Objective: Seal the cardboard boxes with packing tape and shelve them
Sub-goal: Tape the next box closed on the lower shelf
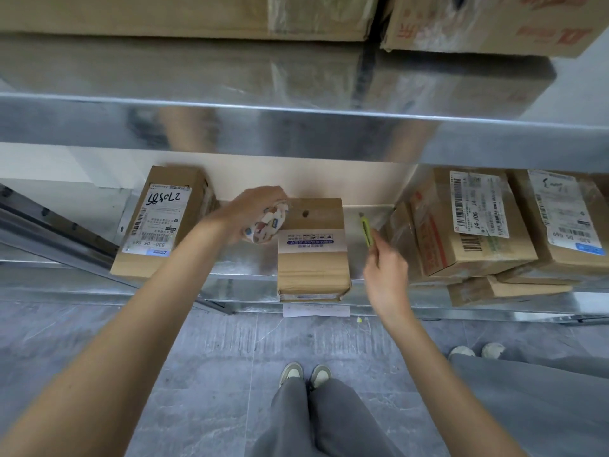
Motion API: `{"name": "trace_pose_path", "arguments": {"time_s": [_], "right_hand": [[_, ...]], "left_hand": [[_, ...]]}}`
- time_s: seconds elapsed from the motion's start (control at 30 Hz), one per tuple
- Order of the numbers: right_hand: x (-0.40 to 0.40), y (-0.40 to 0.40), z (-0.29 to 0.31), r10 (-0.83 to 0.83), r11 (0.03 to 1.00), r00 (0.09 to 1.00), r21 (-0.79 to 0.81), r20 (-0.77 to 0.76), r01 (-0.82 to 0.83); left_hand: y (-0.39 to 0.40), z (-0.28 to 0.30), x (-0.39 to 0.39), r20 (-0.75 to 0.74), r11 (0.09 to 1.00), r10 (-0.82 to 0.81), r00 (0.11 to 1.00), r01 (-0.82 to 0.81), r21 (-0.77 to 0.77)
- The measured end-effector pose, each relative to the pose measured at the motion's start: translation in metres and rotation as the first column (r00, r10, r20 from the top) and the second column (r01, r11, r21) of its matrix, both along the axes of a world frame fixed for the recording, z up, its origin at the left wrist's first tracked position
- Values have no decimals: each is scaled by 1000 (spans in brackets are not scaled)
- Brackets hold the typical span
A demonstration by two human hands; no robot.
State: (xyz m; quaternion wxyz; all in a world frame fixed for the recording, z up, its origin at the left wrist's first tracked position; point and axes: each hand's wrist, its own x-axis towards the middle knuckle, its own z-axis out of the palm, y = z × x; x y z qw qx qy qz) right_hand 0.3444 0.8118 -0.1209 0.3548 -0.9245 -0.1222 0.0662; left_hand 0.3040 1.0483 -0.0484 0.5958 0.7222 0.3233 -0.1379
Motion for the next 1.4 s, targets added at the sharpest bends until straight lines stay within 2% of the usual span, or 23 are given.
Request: {"name": "trace_pose_path", "arguments": {"time_s": [0.07,0.1,0.17,0.23,0.33,0.4,0.5,0.57,0.7,0.8,0.93,1.03,1.1,1.13,1.17,1.23,1.3,1.4], "right_hand": [[7,-2,-18,36,990,999,-141,27,-32],[9,-1,-25,59,977,997,-208,54,-47],[11,0,-39,131,934,988,-344,78,-97],[12,3,-49,178,890,982,-435,58,-136],[13,4,-59,221,877,973,-450,72,-166],[20,3,-61,239,901,963,-399,126,-172],[28,13,-37,168,977,968,-159,187,-139],[29,30,-8,183,982,980,-57,80,-179],[18,68,11,356,857,923,-343,-148,-385],[7,80,0,340,785,932,-506,-127,-356],[1,80,-3,385,783,921,-508,-58,-359],[0,81,4,450,761,889,-485,-84,-431],[4,83,12,483,759,870,-446,-104,-475],[6,85,14,483,788,871,-391,-86,-476],[8,87,16,458,845,887,-282,-56,-454],[8,93,18,359,933,932,50,-46,-357],[4,102,22,311,926,944,259,-107,-276],[-3,111,30,280,909,952,354,-128,-220]], "left_hand": [[0,-21,-16,86,986,135,987,-142,87],[-4,-29,-24,137,967,230,964,-242,82],[-15,-44,-38,246,911,403,882,-411,-18],[-26,-53,-44,309,883,460,832,-466,-61],[-35,-60,-45,347,873,475,809,-481,-75],[-38,-63,-43,365,872,478,799,-481,-91],[-36,-68,-40,384,875,472,794,-474,-95],[-37,-68,-39,392,873,475,788,-478,-97],[-43,-66,-37,428,871,475,769,-479,-106],[-45,-69,-37,444,879,455,772,-469,-85],[-46,-70,-37,450,882,454,769,-461,-101],[-46,-70,-37,459,885,444,770,-455,-94],[-46,-69,-40,470,886,442,765,-455,-92],[-46,-68,-42,474,889,434,766,-450,-88],[-46,-66,-44,479,893,424,769,-442,-80],[-47,-64,-48,492,902,400,773,-428,-61],[-48,-61,-51,517,912,371,771,-406,-49],[-50,-59,-55,535,930,331,778,-364,-45]]}}
